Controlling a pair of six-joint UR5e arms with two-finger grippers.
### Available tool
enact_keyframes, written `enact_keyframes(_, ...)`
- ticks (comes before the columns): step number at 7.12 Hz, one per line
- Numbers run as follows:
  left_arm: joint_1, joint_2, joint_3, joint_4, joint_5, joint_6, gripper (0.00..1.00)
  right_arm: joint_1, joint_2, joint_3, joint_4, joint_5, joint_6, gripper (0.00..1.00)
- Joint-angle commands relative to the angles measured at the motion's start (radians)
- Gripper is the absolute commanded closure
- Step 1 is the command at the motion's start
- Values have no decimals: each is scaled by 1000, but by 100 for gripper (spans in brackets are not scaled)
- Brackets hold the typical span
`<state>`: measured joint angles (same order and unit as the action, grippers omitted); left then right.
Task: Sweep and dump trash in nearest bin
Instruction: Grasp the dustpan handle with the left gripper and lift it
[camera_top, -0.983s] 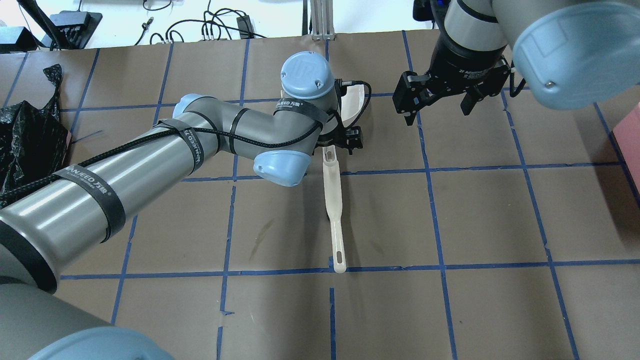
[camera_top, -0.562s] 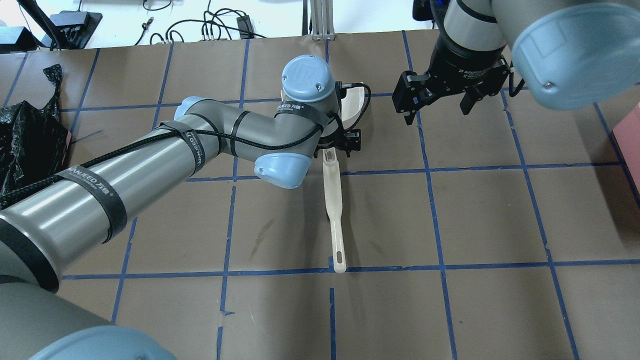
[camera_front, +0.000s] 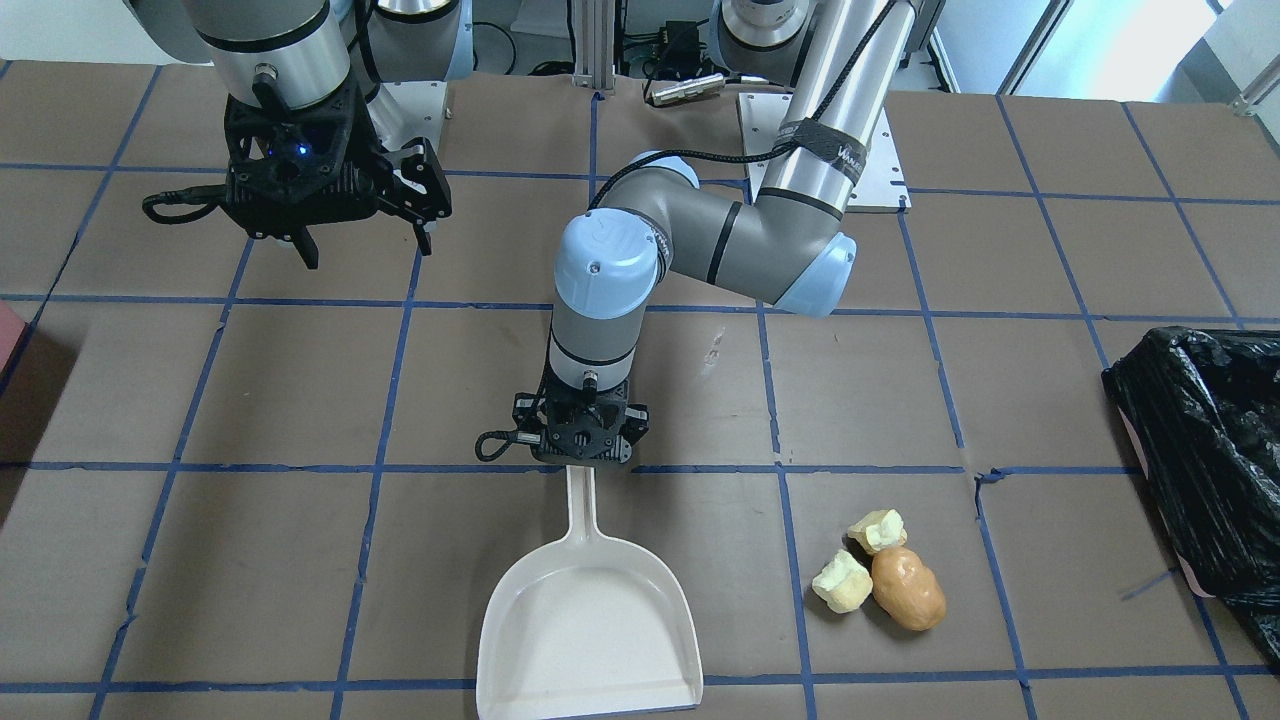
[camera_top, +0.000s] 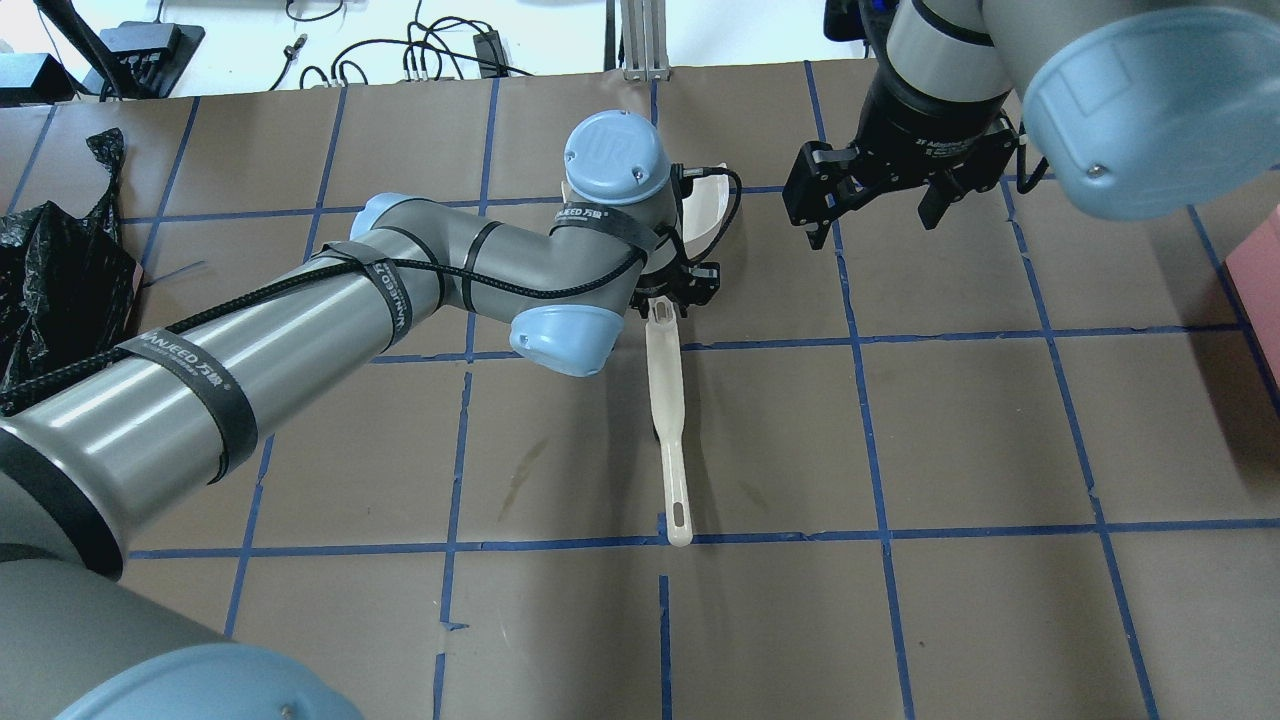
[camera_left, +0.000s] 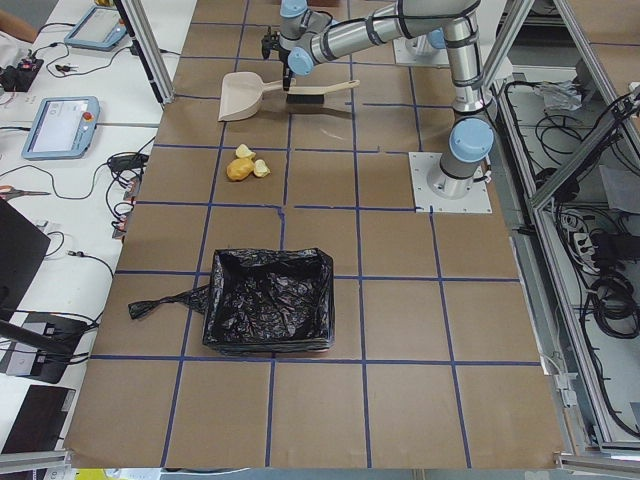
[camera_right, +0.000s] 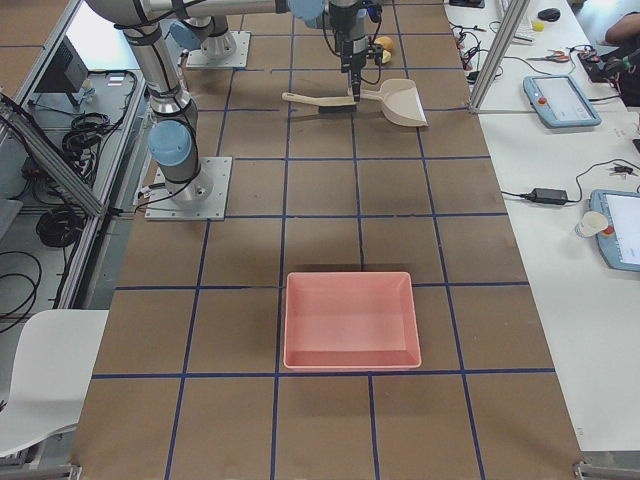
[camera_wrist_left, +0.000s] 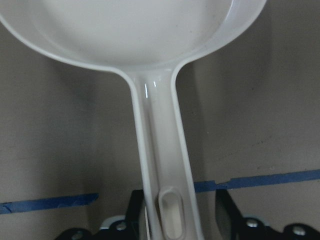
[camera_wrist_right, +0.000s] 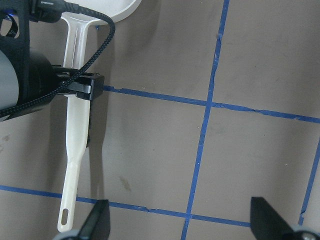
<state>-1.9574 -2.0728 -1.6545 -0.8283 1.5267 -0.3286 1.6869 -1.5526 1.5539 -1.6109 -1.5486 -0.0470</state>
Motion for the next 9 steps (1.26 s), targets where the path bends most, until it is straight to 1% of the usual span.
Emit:
enact_keyframes(1, 5, 0, 7, -2, -5, 6, 82, 1, -1, 0, -1, 7, 13, 0)
enact_keyframes(3, 15, 17, 16, -3, -4, 8, 83, 1, -1, 0, -1, 12, 13, 0)
enact_keyframes(4, 64, 28, 33, -12, -2, 11, 83, 4, -1, 3, 2, 13, 15, 0)
enact_keyframes(5, 108, 39, 62, -46, -2, 58, 83, 11, -4, 23, 2, 13, 34, 0)
enact_keyframes(6, 133, 65, 106, -123, 3, 104, 84, 20, -7, 47, 2, 12, 77, 0)
enact_keyframes(7, 153, 77, 163, -197, 6, 108, 85, 51, -3, 67, 2, 15, 113, 0)
enact_keyframes(8, 159, 82, 179, -230, 7, 109, 87, 86, 2, 99, -1, 15, 151, 0)
enact_keyframes(9, 166, 82, 191, -232, 10, 131, 89, 112, 14, 124, -20, 16, 156, 0)
